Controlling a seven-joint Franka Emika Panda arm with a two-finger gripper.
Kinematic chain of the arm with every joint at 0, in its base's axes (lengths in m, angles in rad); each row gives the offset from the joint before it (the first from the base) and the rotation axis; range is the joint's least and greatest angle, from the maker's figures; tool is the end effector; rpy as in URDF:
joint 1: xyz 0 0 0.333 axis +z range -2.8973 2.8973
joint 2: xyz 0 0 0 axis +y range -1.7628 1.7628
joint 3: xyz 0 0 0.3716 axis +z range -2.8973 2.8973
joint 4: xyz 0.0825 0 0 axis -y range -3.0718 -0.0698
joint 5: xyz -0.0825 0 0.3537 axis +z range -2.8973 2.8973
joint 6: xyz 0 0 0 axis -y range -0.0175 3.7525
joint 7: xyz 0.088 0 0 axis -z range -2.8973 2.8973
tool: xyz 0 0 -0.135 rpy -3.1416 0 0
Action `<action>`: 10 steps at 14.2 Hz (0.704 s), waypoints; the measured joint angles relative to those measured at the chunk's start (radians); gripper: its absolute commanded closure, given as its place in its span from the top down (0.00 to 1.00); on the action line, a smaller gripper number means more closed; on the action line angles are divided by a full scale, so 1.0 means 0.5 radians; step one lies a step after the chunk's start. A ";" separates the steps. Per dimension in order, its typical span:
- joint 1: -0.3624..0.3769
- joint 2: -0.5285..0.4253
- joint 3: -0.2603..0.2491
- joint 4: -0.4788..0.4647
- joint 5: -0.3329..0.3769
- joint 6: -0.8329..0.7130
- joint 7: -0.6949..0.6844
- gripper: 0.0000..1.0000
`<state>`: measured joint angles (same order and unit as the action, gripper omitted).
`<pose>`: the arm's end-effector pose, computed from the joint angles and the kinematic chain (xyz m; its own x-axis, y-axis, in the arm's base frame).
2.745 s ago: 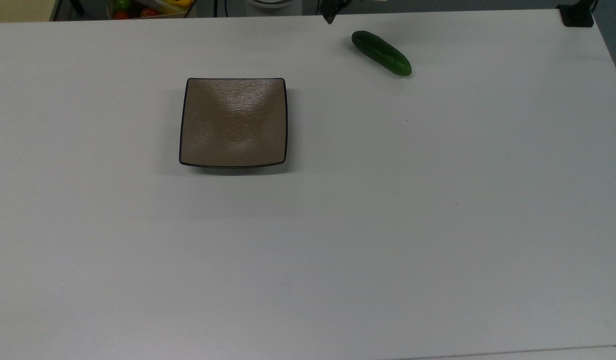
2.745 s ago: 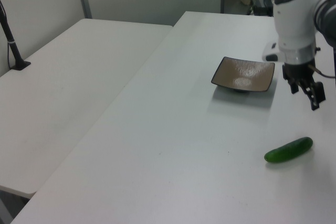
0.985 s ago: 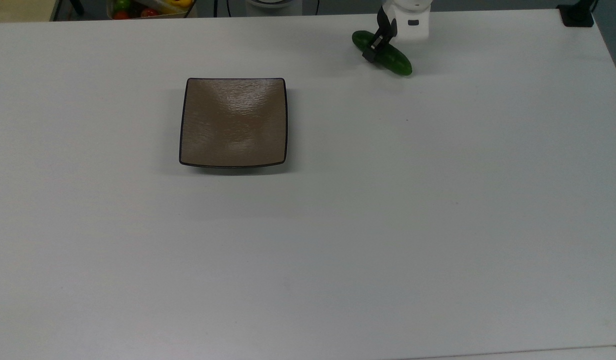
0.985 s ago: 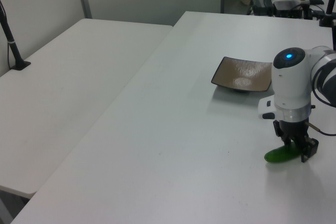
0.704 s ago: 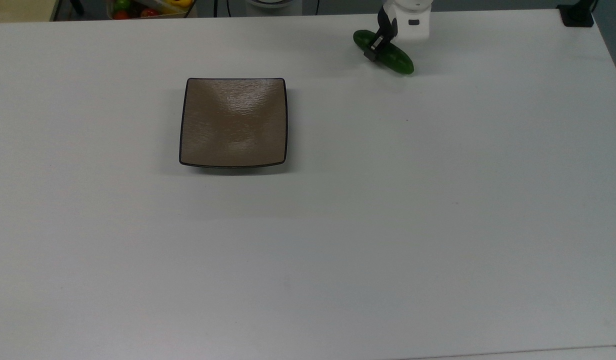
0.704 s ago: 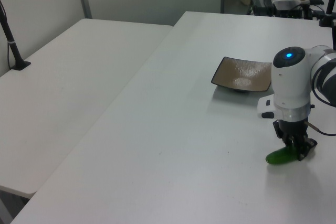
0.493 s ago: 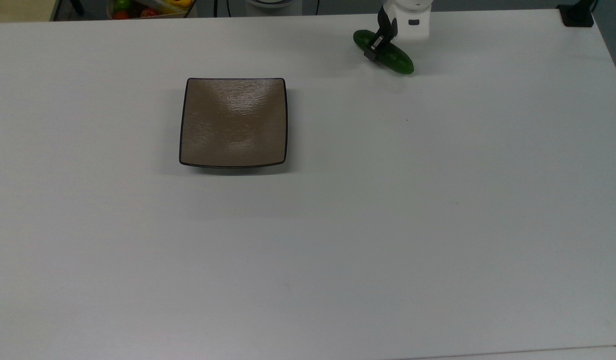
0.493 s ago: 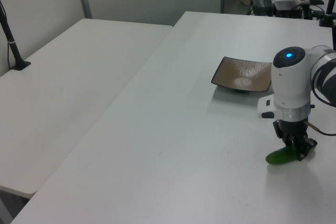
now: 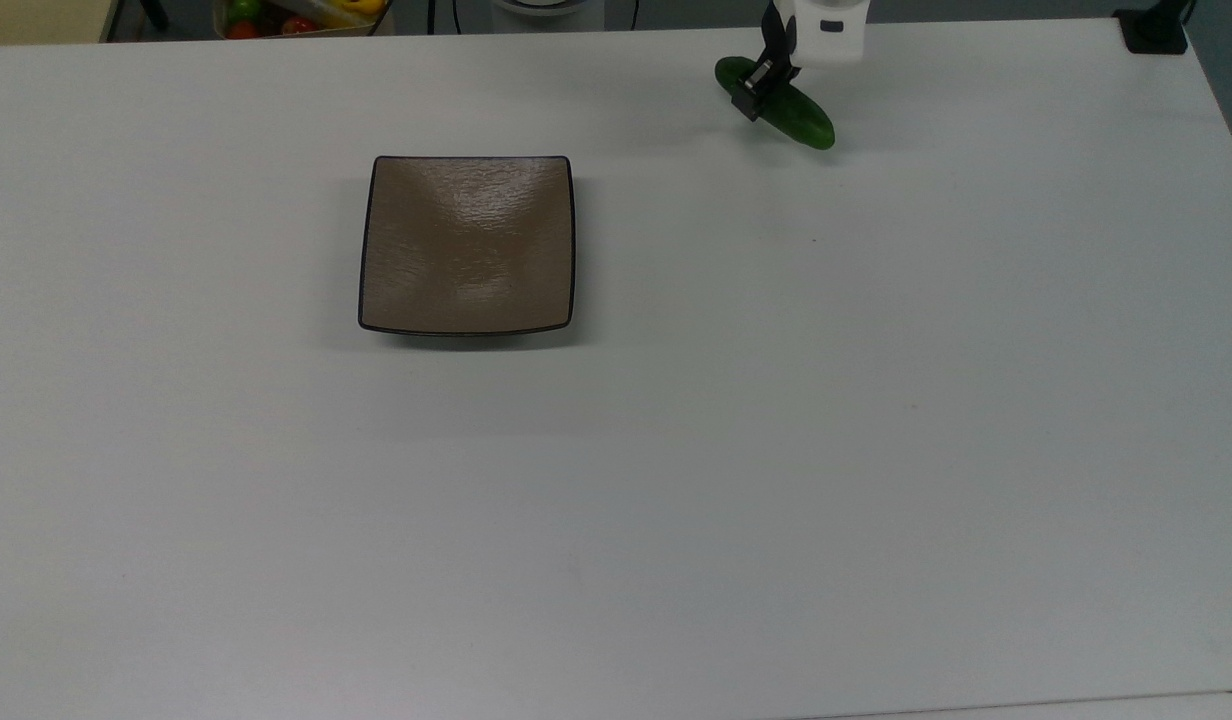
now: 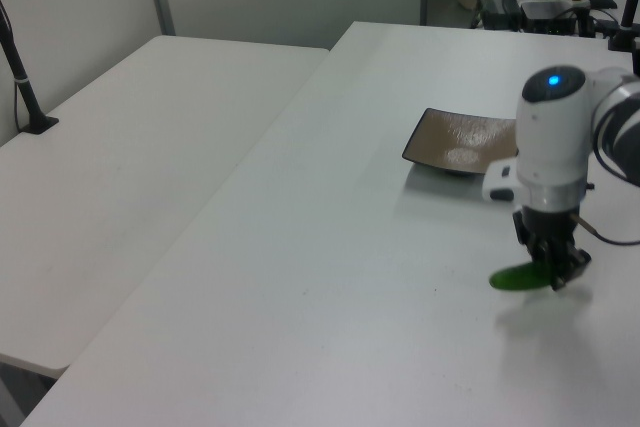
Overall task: Cucumber placed on a ceramic plate
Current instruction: 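Close the gripper on the cucumber and lift it, then carry the held cucumber over the dark square plate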
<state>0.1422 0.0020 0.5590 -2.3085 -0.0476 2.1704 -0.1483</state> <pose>0.3598 0.2999 0.3812 0.6319 0.7617 -0.1433 0.7708 -0.6370 0.0131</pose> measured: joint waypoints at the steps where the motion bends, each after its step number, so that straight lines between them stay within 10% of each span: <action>1: -0.022 -0.026 -0.016 0.015 0.000 -0.006 0.006 0.39; 10: -0.073 -0.087 -0.503 0.319 0.000 -0.136 0.006 0.39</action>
<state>0.1057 -0.0415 0.3074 -2.1489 -0.0477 2.1024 -0.1451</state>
